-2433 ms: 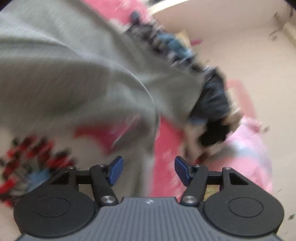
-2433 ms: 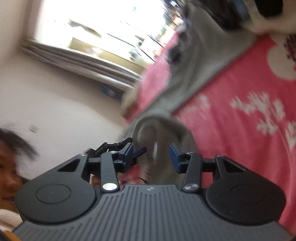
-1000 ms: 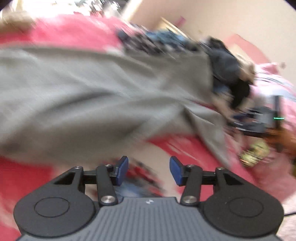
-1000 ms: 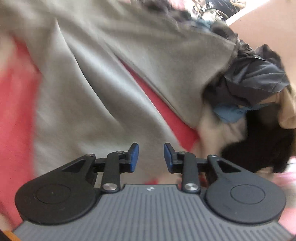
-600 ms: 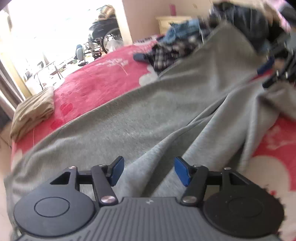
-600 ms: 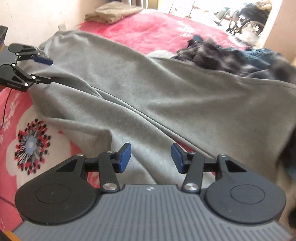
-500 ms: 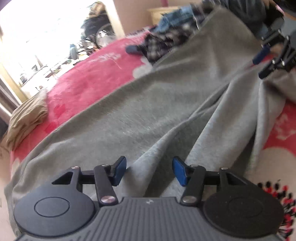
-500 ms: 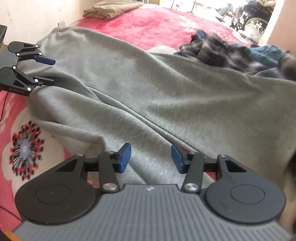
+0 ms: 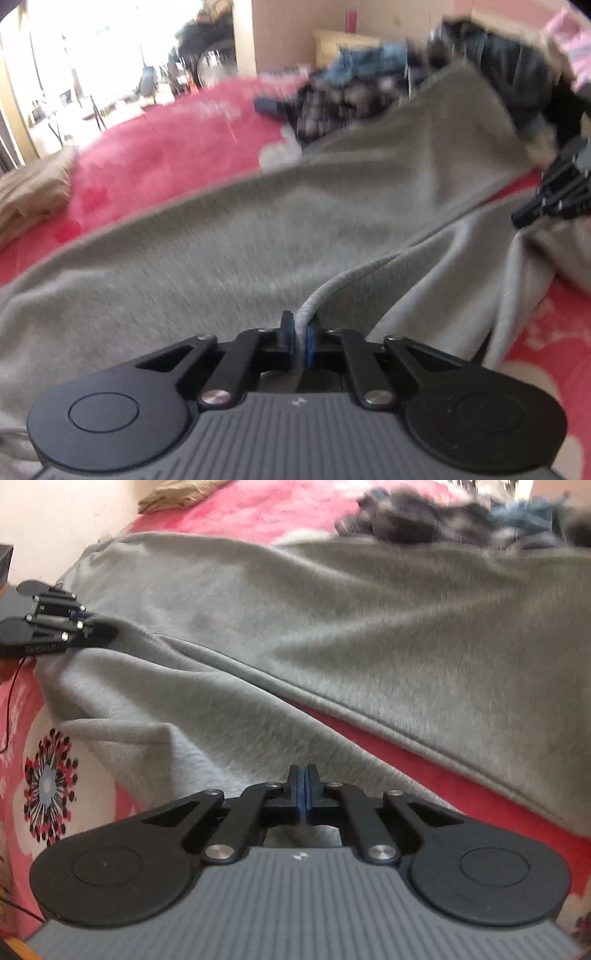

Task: Fold clothes

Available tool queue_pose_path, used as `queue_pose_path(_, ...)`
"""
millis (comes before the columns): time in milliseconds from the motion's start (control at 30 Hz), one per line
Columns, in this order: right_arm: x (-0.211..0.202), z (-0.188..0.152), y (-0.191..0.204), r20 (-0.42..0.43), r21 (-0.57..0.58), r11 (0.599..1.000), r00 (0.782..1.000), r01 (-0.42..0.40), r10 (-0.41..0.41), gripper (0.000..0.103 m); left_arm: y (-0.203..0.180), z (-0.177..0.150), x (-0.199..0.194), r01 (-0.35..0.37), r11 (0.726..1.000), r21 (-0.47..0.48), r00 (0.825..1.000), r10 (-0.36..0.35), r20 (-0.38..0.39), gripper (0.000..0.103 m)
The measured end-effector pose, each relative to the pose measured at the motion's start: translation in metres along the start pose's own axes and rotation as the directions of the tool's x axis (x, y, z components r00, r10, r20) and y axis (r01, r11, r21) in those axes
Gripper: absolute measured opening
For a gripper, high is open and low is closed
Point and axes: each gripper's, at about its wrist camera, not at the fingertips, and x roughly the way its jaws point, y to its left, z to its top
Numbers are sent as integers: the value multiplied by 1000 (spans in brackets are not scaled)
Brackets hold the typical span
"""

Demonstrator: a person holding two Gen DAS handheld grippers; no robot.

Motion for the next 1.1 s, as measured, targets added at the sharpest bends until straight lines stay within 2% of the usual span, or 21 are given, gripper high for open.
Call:
queue_pose_path(100,-33,-5,10,67,-8,999,997,-35,35,0,2,-4,-48,73,996,-51,994,-68,87,6)
queue_pose_path(200,-77,-17,27,115,-38,993,987,-108,111,0,1,-22,-99,152,986,-67,985,-146,89,6)
queue_pose_path(367,-128,-54,62,80,-60,958,955,-280,285,0,-2,-68,-165,175,979,-107,984,-178,-23,6)
queue_pose_path(433,-134,-67,74,44,-42,937,936,-347,348,0,-3,-87,-177,156,981,-115,982,-167,-91,6)
queue_pose_path(500,-136,-72,83,34,-39,927,927,-372,373,2,-6,-107,-181,139,983,-117,974,-157,-161,6)
queue_pose_path(533,-135,-68,82,55,-31,927,925,-374,376,2,-8,-116,-180,134,984,-116,969,-154,-191,6)
queue_pose_path(667,-116,-39,65,146,40,922,915,-385,376,4,-14,-149,-163,120,987,-108,950,-146,-275,7)
queue_pose_path(767,-68,-7,47,125,144,925,934,-351,335,13,-18,-161,-155,119,991,-65,947,-133,-292,7)
queue_pose_path(867,-14,19,35,45,195,929,949,-315,312,18,-16,-161,-155,121,991,-54,949,-131,-287,7)
queue_pose_path(967,26,27,23,-74,248,927,949,-280,306,25,-17,-162,-157,113,993,-32,949,-117,-292,7)
queue_pose_path(1000,35,24,19,-129,267,924,940,-273,315,28,-19,-164,-157,111,994,-26,949,-113,-294,7)
queue_pose_path(1067,47,15,15,-233,297,920,915,-254,328,29,-19,-165,-155,109,994,-25,947,-111,-301,7)
queue_pose_path(1100,42,7,18,-257,291,920,906,-261,338,29,-19,-166,-154,109,994,-30,946,-113,-304,7)
